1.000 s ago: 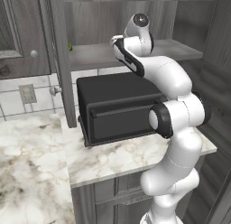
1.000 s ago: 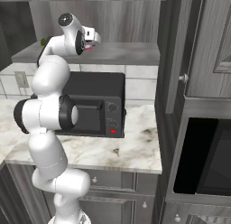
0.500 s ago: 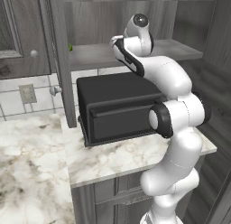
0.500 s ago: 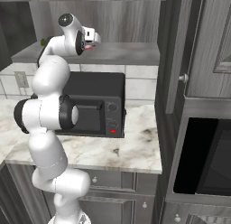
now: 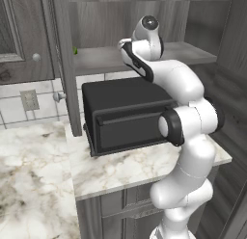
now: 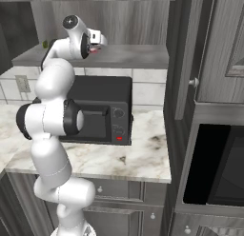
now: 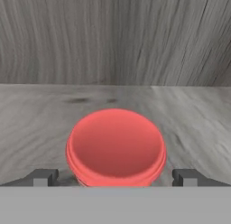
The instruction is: Pick the avocado and bread from the counter and place them on the plate. Then pick the jam from the cabinet and place it next to the plate. Lastly close the cabinet door.
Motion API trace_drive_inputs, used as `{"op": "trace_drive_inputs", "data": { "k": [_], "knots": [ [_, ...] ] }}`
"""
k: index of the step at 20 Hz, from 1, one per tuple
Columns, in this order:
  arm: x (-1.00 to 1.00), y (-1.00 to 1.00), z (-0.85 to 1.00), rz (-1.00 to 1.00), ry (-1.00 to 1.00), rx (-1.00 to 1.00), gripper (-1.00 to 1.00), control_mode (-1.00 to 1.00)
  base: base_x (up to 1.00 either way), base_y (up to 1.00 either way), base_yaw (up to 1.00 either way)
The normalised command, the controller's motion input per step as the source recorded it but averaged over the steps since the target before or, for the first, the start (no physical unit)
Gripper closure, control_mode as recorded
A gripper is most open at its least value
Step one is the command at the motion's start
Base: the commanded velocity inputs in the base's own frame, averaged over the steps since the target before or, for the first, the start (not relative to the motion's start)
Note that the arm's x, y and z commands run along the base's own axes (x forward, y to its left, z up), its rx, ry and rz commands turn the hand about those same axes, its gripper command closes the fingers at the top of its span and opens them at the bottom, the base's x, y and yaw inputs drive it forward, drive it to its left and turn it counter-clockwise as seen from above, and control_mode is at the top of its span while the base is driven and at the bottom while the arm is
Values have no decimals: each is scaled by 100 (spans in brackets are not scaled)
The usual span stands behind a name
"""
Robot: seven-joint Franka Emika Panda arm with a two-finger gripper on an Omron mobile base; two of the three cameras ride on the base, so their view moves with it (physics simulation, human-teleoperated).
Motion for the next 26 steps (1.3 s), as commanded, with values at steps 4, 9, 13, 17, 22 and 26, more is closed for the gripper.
{"op": "trace_drive_inputs", "data": {
  "k": [4, 9, 13, 17, 22, 26],
  "knots": [
    [14, 0, -1, 0, 0, 0, -100, -100, 0, 0, 0],
    [14, 0, 0, 0, 0, 0, -100, -100, 0, 0, 0],
    [11, 4, 0, 0, 0, 0, 100, -100, 0, 0, 0],
    [4, 8, 0, 0, 1, 0, 100, -100, 0, 0, 0],
    [-76, -1, 0, 0, -3, 2, 100, -100, 0, 0, 0],
    [-100, -5, -8, -3, -6, 2, 100, -100, 0, 0, 0]
  ]
}}
